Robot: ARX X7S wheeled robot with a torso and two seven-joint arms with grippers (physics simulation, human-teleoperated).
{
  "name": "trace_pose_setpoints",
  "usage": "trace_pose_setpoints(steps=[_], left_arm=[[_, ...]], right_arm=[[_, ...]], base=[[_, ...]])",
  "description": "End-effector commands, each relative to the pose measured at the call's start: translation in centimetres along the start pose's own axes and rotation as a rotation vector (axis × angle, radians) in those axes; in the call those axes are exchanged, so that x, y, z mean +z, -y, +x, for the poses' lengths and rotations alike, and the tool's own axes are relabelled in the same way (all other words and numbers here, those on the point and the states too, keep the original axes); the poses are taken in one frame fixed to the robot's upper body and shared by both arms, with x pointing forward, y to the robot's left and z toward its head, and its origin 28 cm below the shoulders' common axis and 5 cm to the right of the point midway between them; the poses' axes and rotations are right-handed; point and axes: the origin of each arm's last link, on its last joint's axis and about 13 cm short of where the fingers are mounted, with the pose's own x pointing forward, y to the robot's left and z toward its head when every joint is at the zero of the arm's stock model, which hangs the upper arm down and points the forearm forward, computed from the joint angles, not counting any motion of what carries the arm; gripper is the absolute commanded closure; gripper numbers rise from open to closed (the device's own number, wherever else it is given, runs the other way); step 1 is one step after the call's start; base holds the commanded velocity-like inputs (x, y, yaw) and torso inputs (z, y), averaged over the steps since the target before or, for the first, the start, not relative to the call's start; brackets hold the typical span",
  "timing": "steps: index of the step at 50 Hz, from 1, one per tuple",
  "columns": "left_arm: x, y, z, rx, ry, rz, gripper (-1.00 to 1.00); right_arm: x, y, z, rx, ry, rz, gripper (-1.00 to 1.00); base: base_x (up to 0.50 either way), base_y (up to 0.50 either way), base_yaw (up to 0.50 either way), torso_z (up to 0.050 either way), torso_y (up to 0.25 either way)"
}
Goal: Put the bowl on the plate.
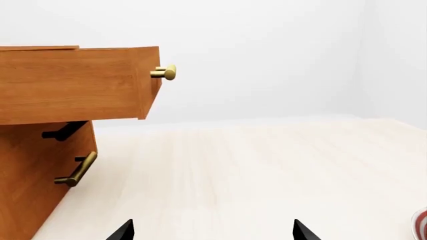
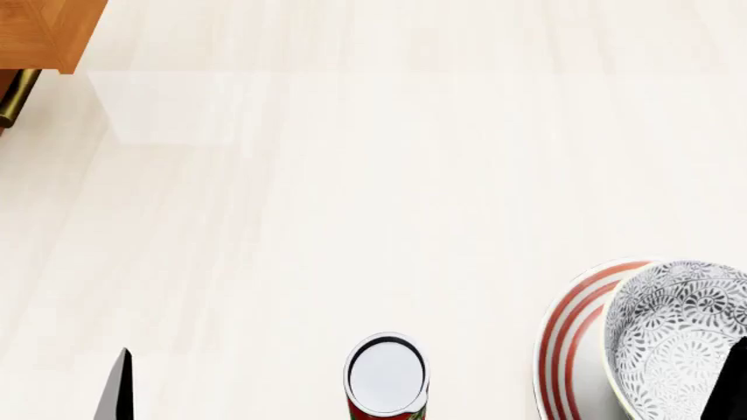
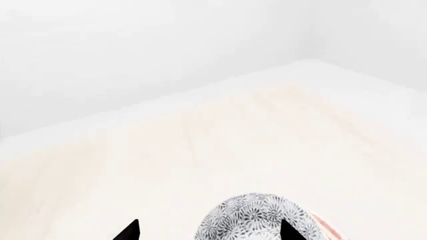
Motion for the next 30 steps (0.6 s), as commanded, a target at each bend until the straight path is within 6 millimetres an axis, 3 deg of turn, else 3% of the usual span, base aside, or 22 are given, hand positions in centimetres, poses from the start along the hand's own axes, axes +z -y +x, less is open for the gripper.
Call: trace_pose_setpoints(steps=[1,12,13,14,16,17,18,22,27,30], left_arm=[[0.2,-0.2,0.3,0.003,0.025,-0.022,-1.00],[0.2,-0.2,0.4,0.003,0.024,-0.021,-1.00],[0.2,-0.2,0.4,0.003,0.024,-0.022,-1.00],[0.2,-0.2,0.4,0.003,0.024,-0.021,-1.00],[0.0,-0.2,0.4,0.001,0.022,-0.020,-1.00],[0.0,-0.2,0.4,0.001,0.022,-0.020,-1.00],[0.0,-0.2,0.4,0.001,0.022,-0.020,-1.00],[0.2,-0.2,0.4,0.003,0.023,-0.021,-1.00],[0.2,-0.2,0.4,0.003,0.023,-0.022,-1.00],[0.1,-0.3,0.4,0.003,0.023,-0.022,-1.00]], right_arm=[[0.5,-1.6,0.4,-0.073,0.132,-0.323,-1.00],[-0.2,-4.6,2.1,-0.050,0.142,-0.418,-1.00],[-1.2,-3.7,2.2,0.000,-0.049,-0.495,-1.00],[-4.2,-5.8,1.7,0.154,-0.260,-0.291,-1.00],[-7.3,-8.4,0.0,0.185,-0.380,0.198,-1.00],[-8.0,-9.3,0.0,0.148,-0.330,0.417,-1.00],[-7.9,-9.2,1.0,0.152,-0.176,0.475,-1.00],[-9.6,-7.1,3.3,0.378,0.037,0.099,-1.00],[-9.6,-4.0,4.4,0.017,0.132,-0.423,-1.00],[-10.1,-4.1,4.5,0.025,0.123,-0.420,-1.00]], base=[[0.00,0.00,0.00,0.000,0.000],[0.00,0.00,0.00,0.000,0.000],[0.00,0.00,0.00,0.000,0.000],[0.00,0.00,0.00,0.000,0.000],[0.00,0.00,0.00,0.000,0.000],[0.00,0.00,0.00,0.000,0.000],[0.00,0.00,0.00,0.000,0.000],[0.00,0.00,0.00,0.000,0.000],[0.00,0.00,0.00,0.000,0.000],[0.00,0.00,0.00,0.000,0.000]])
